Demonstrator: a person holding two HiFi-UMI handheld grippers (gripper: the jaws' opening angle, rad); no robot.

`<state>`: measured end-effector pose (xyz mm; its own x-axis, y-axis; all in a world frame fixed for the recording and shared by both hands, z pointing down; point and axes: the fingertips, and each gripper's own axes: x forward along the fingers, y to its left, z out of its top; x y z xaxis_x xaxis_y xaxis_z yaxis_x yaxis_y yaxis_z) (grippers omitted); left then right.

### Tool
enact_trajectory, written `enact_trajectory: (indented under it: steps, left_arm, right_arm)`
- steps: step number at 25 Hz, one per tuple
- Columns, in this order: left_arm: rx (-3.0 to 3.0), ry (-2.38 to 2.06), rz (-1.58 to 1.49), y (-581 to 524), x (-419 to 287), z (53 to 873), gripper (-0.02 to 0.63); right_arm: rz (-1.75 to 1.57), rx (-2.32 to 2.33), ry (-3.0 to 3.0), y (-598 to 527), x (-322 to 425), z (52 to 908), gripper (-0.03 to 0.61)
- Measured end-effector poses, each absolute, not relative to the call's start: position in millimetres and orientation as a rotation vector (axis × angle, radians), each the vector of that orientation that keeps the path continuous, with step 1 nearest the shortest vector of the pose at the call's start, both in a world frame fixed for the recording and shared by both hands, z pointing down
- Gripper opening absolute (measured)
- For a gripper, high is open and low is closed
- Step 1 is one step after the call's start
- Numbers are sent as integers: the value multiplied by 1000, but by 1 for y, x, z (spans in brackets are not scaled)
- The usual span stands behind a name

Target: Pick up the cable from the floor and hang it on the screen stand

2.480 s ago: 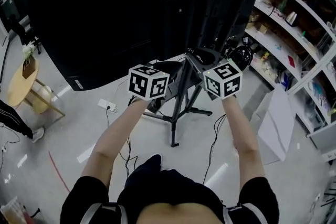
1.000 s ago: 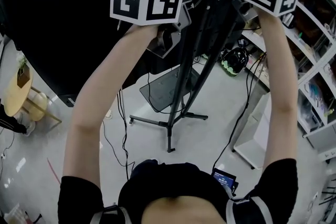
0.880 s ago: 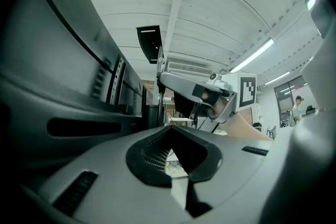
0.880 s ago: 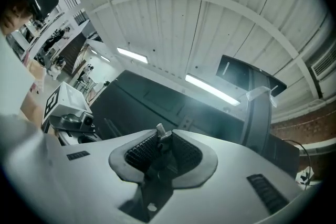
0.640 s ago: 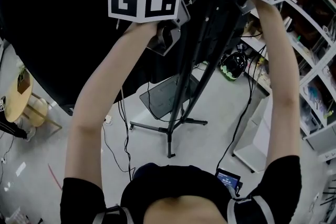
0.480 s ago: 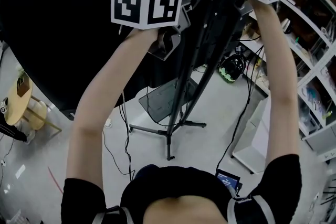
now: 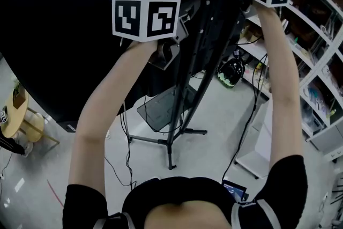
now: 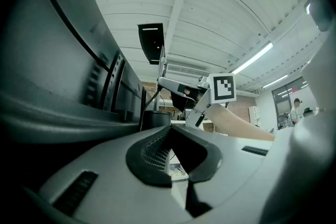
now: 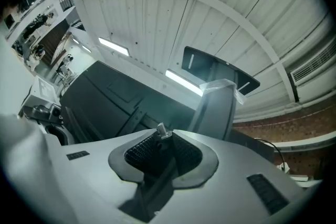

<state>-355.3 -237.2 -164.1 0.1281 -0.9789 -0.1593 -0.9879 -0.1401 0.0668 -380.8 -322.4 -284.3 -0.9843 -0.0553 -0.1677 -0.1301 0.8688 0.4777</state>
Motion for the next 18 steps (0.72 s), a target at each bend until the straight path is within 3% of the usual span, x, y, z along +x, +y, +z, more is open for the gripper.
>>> enact_trajectory:
  steps: [9,18]
  left_arm:
    - [-2322,2009,222,-233,-350,-159,3]
    - [-2346,2012,216,-229,-336,-137,3]
  right_arm:
    - [943,-389,2898,-355,-372,-272,101]
    - [825,-457,2875,-364,-330,-243,107]
